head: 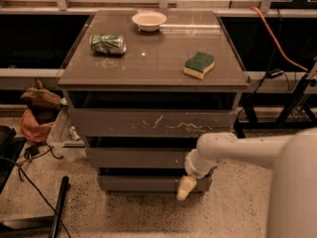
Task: Close middle drawer
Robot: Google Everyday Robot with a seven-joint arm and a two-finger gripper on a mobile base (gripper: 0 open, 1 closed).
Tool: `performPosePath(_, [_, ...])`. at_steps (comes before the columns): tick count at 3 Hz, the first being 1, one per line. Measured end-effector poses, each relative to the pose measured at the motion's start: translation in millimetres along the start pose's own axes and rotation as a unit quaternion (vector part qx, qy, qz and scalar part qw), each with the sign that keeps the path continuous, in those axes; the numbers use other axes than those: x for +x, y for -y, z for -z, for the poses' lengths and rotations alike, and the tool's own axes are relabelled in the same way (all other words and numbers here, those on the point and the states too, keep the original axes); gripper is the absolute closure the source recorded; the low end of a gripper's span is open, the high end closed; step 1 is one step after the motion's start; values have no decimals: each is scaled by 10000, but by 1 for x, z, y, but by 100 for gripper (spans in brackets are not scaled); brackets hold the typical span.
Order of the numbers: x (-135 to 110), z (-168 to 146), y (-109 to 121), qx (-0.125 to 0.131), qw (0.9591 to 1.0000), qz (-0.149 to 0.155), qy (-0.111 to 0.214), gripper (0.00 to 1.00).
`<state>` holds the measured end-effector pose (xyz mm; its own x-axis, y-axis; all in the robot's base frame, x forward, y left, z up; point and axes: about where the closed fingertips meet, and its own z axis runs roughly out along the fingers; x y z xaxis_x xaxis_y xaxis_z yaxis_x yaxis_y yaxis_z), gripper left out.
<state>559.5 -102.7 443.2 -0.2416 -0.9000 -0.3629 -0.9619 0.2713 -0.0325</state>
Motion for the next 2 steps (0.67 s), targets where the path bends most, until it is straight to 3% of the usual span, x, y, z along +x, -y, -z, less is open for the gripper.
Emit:
performPosePath(1, [40, 74, -23, 723, 9958, -543, 137, 0])
performPosePath(2, [90, 148, -70, 1172, 9866, -1136, 32, 0])
